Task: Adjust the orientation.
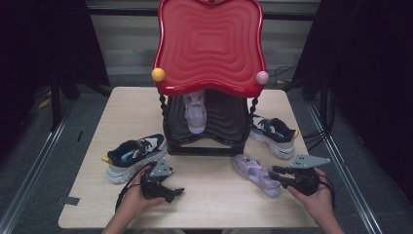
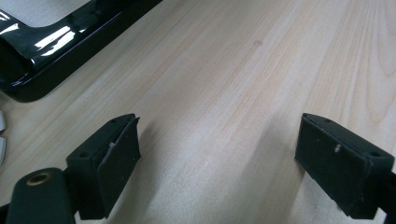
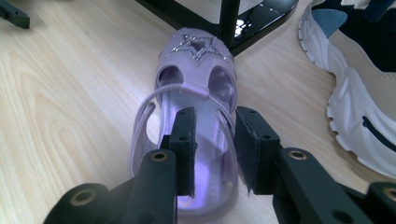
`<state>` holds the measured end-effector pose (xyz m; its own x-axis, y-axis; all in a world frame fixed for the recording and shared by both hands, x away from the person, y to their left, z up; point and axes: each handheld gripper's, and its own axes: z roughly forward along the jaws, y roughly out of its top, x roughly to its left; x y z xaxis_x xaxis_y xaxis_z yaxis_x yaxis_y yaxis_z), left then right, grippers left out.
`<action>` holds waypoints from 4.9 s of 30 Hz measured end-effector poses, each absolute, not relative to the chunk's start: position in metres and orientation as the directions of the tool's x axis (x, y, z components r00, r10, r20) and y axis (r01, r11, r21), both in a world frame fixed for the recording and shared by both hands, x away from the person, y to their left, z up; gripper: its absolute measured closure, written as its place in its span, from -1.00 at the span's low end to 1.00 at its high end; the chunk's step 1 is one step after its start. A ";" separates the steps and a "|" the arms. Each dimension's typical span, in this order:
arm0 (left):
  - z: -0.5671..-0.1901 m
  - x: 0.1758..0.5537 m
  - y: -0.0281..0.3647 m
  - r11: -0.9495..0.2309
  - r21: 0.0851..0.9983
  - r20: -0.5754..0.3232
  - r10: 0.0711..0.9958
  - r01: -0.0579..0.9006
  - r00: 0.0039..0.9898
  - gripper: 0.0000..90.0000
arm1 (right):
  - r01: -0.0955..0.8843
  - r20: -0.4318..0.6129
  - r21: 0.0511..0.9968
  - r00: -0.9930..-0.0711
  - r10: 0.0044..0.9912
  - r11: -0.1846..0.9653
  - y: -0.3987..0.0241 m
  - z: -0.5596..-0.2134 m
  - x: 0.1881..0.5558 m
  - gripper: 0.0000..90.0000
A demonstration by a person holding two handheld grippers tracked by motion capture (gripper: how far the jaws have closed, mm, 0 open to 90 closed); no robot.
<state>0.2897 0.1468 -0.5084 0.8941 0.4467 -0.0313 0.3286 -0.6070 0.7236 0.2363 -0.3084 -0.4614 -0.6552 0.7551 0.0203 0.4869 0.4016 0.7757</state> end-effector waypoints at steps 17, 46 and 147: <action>-0.508 0.290 0.147 -0.607 0.724 -0.031 0.447 0.329 0.894 -0.71 | 0.470 -0.015 0.778 -0.651 0.759 0.418 -0.310 -0.462 0.248 0.28; -0.508 0.290 0.147 -0.607 0.724 -0.031 0.447 0.328 0.894 -0.71 | 0.483 -0.018 0.740 -0.681 0.732 0.468 -0.309 -0.465 0.257 0.37; -0.508 0.290 0.147 -0.607 0.724 -0.031 0.447 0.328 0.894 -0.71 | 0.328 -0.046 0.820 -0.779 0.625 0.469 -0.282 -0.411 0.238 0.89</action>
<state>0.2897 0.1468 -0.5084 0.8941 0.4468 -0.0306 0.3282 -0.6073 0.7235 0.2385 -0.2816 -0.4108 -0.7794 0.6249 -0.0459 0.3279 0.4691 0.8200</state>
